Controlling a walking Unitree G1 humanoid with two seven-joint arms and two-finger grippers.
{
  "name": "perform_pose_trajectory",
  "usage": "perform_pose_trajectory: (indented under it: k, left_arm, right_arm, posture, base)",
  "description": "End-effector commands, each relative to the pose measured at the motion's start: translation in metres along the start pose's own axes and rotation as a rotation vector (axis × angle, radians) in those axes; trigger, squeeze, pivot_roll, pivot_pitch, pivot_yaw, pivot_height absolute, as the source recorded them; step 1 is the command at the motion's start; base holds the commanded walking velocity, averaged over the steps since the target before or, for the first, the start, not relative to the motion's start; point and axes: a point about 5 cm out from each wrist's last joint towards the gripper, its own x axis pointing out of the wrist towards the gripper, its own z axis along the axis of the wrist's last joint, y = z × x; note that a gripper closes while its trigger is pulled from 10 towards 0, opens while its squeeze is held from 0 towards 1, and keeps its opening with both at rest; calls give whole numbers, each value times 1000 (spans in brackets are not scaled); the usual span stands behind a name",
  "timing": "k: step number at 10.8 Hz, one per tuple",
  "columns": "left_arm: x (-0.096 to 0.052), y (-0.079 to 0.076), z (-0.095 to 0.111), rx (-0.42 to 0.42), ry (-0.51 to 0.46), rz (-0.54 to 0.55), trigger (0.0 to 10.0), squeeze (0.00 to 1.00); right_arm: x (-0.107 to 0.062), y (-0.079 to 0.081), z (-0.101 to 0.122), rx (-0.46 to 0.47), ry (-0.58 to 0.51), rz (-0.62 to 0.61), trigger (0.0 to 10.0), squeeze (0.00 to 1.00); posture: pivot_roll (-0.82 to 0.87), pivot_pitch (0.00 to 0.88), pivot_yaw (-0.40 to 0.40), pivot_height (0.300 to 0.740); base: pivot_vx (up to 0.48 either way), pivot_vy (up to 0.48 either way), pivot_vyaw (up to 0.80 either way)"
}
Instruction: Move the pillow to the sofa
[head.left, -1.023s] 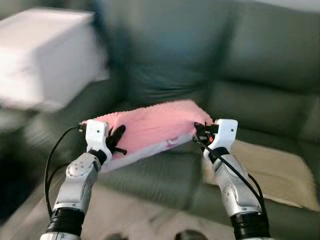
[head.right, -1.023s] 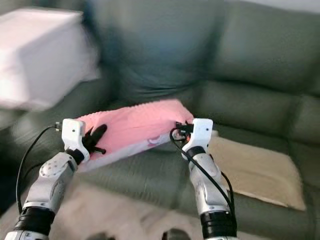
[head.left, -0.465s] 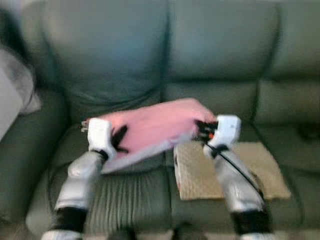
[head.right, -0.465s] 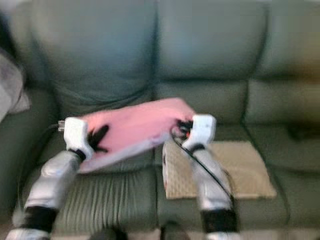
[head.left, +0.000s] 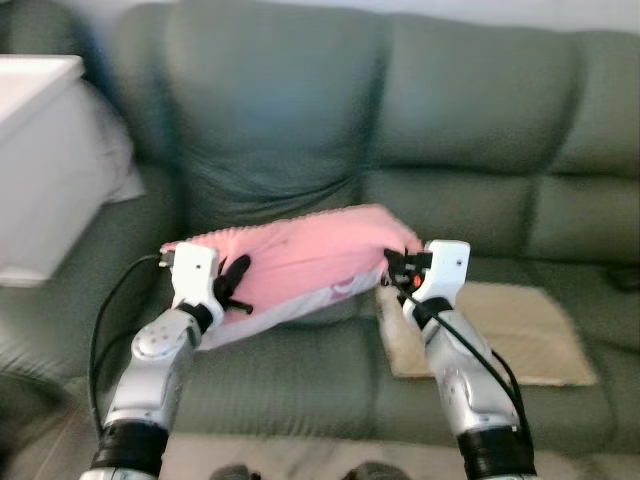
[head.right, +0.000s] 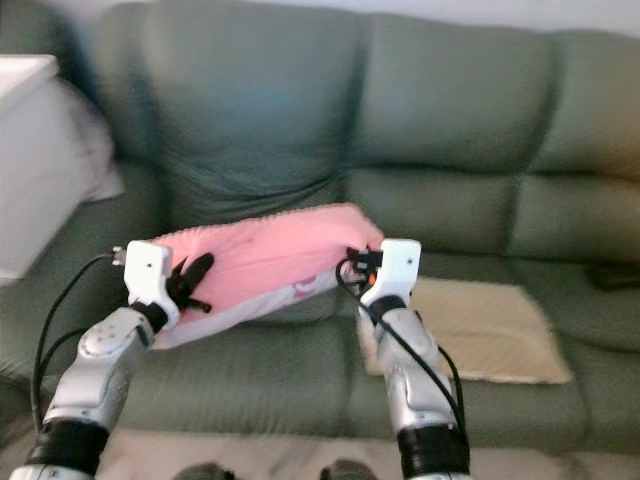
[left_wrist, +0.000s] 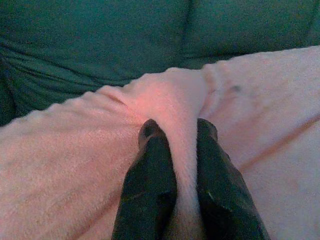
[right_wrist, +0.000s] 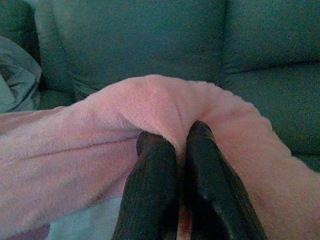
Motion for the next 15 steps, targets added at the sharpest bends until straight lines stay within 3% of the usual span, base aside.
perform_pose_trajectory:
  k: [1,6,9,12,15]
  left_arm:
    - [4,-5,11,16,-41,-30,10000,0]
    - [5,-6,9,31,-30,-24,10000,0]
    - [5,-8,10,32,-47,-43,10000,0]
    - [5,-10,12,30,-68,-49,10000,0]
    - [5,-11,12,29,-72,-51,10000,0]
  right_arm:
    - [0,-8,9,-5,-39,-28,10000,0]
    - [1,-9,10,-7,-51,-39,10000,0]
    - [1,-11,9,-7,-49,-53,10000,0]
    - [0,-11,8,-4,-51,-56,10000,0]
    - [-1,-10,7,-1,-51,-54,10000,0]
  posture:
    - [-64,3,-39,740]
    - [-59,2,-37,740]
    - [-59,0,-37,740]
    - [-61,1,-31,740]
    - [-64,9,-28,740]
  base:
    - [0,472,0]
    - [0,472,0]
    - [0,0,0]
    - [0,0,-656]
    - [370,0,0]
